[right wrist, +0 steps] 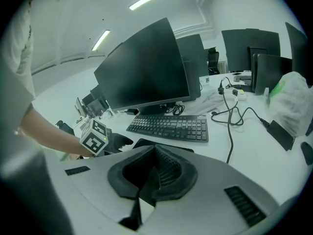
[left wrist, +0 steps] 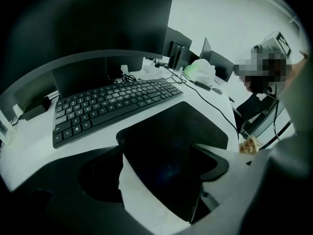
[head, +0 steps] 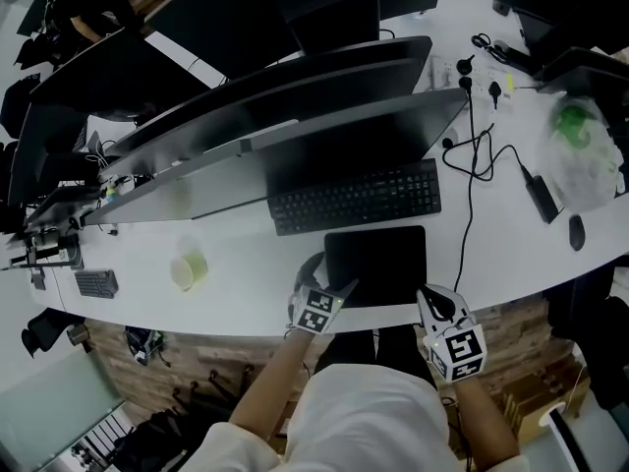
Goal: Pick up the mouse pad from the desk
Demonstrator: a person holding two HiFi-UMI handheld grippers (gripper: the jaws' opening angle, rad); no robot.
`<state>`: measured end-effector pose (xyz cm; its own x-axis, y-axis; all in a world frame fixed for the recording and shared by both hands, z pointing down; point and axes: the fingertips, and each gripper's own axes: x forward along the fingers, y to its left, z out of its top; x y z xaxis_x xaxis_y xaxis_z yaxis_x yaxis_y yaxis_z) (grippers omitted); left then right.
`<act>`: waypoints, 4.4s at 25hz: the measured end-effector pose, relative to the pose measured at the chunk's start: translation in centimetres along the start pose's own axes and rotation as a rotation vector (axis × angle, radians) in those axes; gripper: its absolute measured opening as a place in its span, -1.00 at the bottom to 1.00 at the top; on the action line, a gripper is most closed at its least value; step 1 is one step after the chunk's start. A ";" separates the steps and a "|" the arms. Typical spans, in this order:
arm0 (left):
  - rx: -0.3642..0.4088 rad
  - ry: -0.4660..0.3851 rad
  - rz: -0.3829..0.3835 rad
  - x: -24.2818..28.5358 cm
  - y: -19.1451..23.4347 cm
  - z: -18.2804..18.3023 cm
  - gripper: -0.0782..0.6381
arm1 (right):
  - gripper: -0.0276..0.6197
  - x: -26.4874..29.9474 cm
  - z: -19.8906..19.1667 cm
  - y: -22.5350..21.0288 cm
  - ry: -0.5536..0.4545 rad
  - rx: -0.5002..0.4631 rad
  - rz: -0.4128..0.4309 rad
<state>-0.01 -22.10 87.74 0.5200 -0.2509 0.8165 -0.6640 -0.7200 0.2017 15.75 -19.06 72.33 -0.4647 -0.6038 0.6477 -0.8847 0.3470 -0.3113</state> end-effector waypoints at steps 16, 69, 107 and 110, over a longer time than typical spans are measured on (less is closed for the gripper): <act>-0.023 0.081 0.129 2.6 -0.5 -1.5 0.44 | -0.88 -0.6 -1.6 -0.7 0.017 0.030 -0.009; 0.000 -0.370 0.047 -22.5 -9.6 4.3 -0.66 | -0.88 -12.2 6.2 8.3 -0.259 -0.174 0.014; -0.047 -0.794 0.156 -45.1 -14.4 3.0 -0.66 | -0.88 -26.8 8.0 18.8 -0.503 -0.356 0.051; -0.056 -0.812 0.164 -45.5 -15.0 3.5 -0.66 | -0.88 -27.4 8.5 18.3 -0.517 -0.371 0.060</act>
<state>-11.84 -2.18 45.62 0.6257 -0.7547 0.1973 -0.7801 -0.6054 0.1583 12.01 -2.23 43.00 -0.5531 -0.8116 0.1881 -0.8279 0.5606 -0.0154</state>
